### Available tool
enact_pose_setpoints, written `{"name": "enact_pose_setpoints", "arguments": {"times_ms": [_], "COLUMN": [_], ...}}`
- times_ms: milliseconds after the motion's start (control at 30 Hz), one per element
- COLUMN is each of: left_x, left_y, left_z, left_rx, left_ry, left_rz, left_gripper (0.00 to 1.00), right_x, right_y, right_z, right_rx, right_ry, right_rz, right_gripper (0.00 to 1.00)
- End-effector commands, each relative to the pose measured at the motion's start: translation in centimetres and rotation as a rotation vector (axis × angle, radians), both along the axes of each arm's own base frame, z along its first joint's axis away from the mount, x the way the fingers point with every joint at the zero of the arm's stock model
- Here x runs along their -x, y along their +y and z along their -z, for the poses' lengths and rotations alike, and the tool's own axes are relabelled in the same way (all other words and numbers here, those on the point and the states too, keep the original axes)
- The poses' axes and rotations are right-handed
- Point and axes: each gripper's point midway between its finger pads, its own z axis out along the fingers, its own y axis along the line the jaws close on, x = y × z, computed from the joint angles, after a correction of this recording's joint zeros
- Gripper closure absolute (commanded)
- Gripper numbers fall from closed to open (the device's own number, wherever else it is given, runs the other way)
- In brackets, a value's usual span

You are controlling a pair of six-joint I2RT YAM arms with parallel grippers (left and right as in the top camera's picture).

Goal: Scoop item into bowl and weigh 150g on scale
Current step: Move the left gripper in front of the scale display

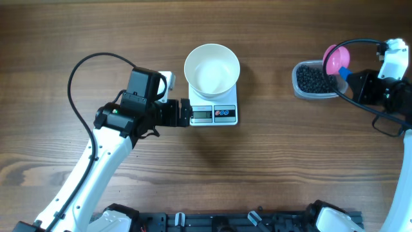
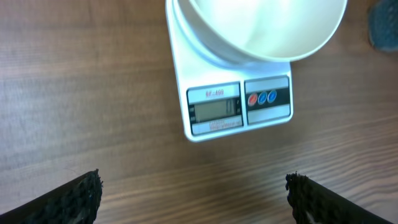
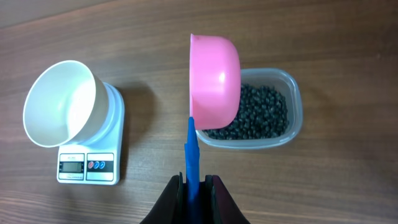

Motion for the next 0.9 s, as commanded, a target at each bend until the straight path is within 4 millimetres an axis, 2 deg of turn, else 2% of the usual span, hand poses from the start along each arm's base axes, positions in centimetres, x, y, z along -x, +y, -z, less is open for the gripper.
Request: {"name": "enact_pose_setpoints", "arguments": {"times_ms": [0, 133, 333, 367, 467, 600, 700, 867], "left_x": [-0.8, 0.0, 2.7, 3.6, 5.0, 5.0, 5.1, 4.7], "left_y": [-0.2, -1.3, -1.9, -2.2, -2.8, -1.4, -1.5, -1.6], "left_z": [0.0, -0.2, 0.3, 0.0, -1.3, -2.7, -3.2, -2.7], "left_rx": [-0.015, -0.009, 0.009, 0.01, 0.01, -0.063, -0.07, -0.055], "left_ry": [-0.049, -0.067, 0.019, 0.031, 0.0, -0.086, -0.116, -0.11], "left_rz": [0.028, 0.181, 0.236, 0.25, 0.264, 0.165, 0.167, 0.124], "left_gripper": [0.0, 0.0, 0.0, 0.0, 0.0, 0.0, 0.0, 0.0], "right_x": [-0.4, -0.2, -0.4, -0.4, -0.4, -0.4, -0.5, -0.8], "right_y": [0.7, 0.7, 0.7, 0.7, 0.7, 0.8, 1.0, 0.9], "right_z": [-1.0, -0.8, -0.9, -1.0, -1.0, -1.1, -1.2, -1.5], "right_rx": [-0.003, -0.007, -0.023, -0.036, -0.041, -0.048, -0.056, -0.049], "right_ry": [-0.044, -0.035, -0.037, -0.037, -0.035, -0.037, -0.046, -0.062], "right_rz": [-0.049, -0.047, -0.027, -0.016, -0.01, -0.016, -0.024, -0.024], "right_gripper": [0.96, 0.96, 0.96, 0.96, 0.96, 0.96, 0.96, 0.96]}}
